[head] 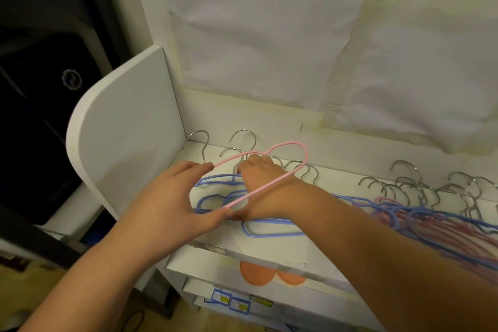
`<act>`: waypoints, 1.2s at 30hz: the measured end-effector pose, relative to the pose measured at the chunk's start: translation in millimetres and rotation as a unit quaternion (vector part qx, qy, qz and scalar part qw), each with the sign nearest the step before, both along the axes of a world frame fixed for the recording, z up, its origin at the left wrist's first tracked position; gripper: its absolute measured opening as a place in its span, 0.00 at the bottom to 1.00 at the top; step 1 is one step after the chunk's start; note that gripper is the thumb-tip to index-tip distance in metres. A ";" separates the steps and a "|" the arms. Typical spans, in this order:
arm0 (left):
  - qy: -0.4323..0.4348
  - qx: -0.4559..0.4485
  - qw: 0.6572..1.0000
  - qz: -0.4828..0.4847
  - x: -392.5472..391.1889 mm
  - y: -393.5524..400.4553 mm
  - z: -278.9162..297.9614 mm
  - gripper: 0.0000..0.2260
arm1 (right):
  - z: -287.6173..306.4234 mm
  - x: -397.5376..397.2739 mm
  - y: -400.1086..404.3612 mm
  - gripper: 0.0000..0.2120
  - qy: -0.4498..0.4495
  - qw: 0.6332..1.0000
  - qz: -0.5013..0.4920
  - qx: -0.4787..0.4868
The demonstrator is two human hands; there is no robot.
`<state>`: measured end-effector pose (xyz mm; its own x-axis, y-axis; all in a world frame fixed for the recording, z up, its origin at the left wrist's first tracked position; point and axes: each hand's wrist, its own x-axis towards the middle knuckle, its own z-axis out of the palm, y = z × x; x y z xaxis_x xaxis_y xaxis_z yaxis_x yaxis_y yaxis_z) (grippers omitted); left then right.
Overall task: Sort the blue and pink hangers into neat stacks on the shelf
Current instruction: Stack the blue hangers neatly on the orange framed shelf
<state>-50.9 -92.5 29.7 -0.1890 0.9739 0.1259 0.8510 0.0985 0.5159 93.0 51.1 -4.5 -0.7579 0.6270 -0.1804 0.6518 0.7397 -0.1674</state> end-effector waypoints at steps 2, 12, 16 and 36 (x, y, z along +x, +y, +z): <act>-0.004 -0.001 1.000 -0.005 -1.2 -0.4 -0.1 0.40 | 2.7 -0.3 -1.0 0.45 -0.003 1.000 -0.009 0.011; 0.024 0.049 0.999 0.000 -1.8 -7.4 11.7 0.34 | 33.3 15.6 1.1 0.39 0.037 0.993 -0.012 0.115; 0.052 0.067 0.996 0.003 -5.0 -10.9 20.1 0.37 | 44.9 36.6 -5.6 0.43 0.029 0.989 -0.043 0.141; 0.108 0.088 0.973 -0.183 147.0 21.7 35.8 0.39 | 72.2 314.9 -150.6 0.44 0.064 0.915 -0.353 0.182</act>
<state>96.1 -70.8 65.5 0.2164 0.9306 0.2951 0.9029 -0.3058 0.3022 407.9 -99.4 67.7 -0.1409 0.9696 0.2001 0.9813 0.1636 -0.1018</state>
